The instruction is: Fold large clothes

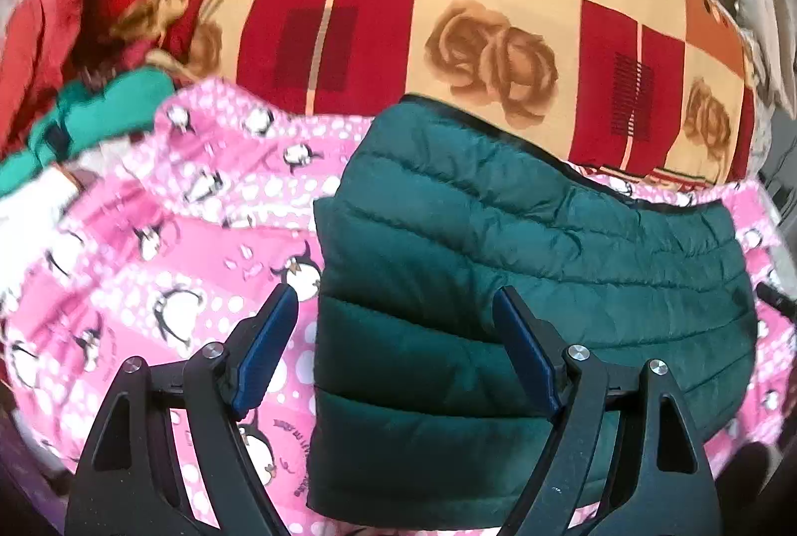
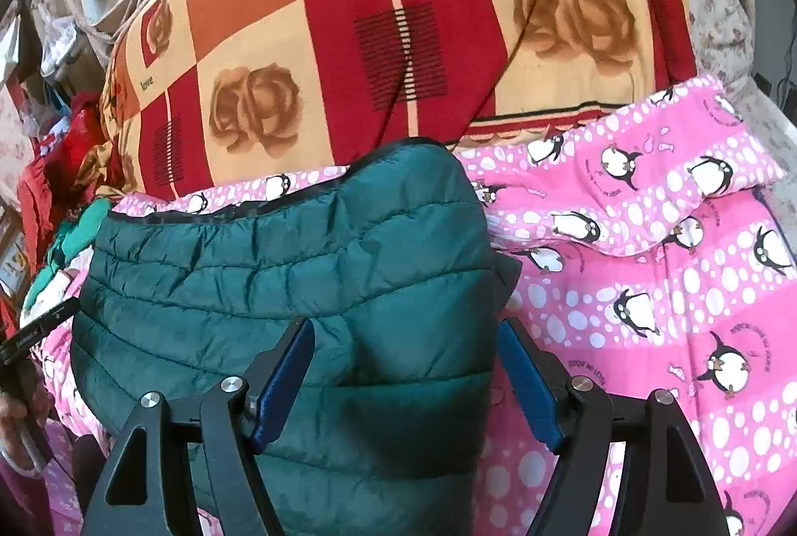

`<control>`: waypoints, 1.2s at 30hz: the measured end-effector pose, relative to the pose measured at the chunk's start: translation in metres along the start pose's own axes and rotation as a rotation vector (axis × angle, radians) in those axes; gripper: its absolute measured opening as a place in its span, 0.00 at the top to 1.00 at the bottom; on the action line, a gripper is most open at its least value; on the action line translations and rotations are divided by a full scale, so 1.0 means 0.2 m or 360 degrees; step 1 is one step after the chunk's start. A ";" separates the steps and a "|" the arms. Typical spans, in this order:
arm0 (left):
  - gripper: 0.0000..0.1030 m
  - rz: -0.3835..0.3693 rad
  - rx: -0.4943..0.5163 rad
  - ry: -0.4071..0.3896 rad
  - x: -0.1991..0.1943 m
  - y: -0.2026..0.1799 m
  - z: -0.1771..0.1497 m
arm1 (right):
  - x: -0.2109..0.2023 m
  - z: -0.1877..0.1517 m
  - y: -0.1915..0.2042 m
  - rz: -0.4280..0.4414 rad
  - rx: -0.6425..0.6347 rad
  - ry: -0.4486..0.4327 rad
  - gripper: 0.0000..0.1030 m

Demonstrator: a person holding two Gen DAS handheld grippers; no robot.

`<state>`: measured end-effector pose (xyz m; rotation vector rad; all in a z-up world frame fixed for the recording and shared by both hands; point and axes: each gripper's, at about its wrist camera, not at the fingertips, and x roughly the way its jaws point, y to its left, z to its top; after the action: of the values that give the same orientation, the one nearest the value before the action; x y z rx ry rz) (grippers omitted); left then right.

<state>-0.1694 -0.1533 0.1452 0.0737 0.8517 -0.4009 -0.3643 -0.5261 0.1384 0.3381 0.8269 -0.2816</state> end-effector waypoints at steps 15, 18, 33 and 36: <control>0.22 0.0084 0.0079 -0.0144 -0.08 -0.35 -0.09 | 0.05 -0.11 0.32 -0.0076 0.0013 -0.0056 0.20; 0.22 0.0092 0.0084 -0.0164 -0.09 -0.39 -0.10 | 0.06 -0.13 0.38 -0.0082 0.0008 -0.0062 0.20; 0.21 0.0117 0.0107 -0.0227 -0.11 -0.46 -0.16 | 0.11 -0.16 0.60 -0.0104 -0.0083 -0.0078 0.16; 0.22 0.0129 0.0111 -0.0239 -0.11 -0.46 -0.16 | 0.12 -0.16 0.62 -0.0112 -0.0098 -0.0087 0.15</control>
<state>-0.2402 -0.2242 0.1493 0.1404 0.6842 -0.3552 -0.3247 -0.4019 0.1232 0.2429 0.7927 -0.3292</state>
